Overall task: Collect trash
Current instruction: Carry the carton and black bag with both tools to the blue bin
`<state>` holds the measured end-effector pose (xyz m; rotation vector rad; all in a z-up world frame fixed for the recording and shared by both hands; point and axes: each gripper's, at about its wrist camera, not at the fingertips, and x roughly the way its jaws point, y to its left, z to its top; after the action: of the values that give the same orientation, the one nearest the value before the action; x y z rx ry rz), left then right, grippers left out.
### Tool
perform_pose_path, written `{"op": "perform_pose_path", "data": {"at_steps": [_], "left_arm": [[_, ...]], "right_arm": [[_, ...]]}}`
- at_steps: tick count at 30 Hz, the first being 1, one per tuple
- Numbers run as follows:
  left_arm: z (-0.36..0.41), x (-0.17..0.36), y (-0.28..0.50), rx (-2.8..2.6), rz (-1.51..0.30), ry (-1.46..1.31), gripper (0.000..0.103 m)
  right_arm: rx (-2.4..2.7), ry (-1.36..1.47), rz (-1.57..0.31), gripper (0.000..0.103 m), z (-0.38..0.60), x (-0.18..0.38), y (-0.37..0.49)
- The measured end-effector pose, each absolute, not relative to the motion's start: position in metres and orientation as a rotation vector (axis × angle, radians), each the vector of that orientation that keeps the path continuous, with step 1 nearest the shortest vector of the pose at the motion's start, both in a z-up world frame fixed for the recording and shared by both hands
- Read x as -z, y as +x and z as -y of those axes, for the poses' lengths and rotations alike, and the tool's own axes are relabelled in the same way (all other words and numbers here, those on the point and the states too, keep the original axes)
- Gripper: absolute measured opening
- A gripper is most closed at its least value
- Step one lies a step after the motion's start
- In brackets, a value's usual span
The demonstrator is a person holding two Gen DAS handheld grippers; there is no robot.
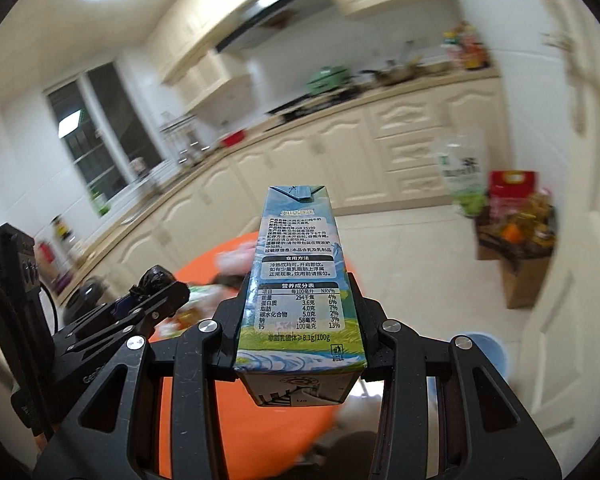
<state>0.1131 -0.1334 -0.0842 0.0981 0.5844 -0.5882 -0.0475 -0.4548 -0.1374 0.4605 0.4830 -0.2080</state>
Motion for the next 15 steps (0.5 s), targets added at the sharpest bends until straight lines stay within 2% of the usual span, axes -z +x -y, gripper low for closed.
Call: {"op": "perform_pose_path", "data": {"at_steps": [6, 15], "left_arm": [[0.205, 0.129, 0.134, 0.736, -0.718, 0.173, 0.04], [0.305, 0.224, 0.213, 0.801, -0.975, 0.301, 0.04]], "right_arm": [[0.385, 0.559, -0.552, 0.037, 0.543, 0.181, -0.07], [0.486, 0.75, -0.738, 0.037, 0.645, 0.296, -0.051]]}}
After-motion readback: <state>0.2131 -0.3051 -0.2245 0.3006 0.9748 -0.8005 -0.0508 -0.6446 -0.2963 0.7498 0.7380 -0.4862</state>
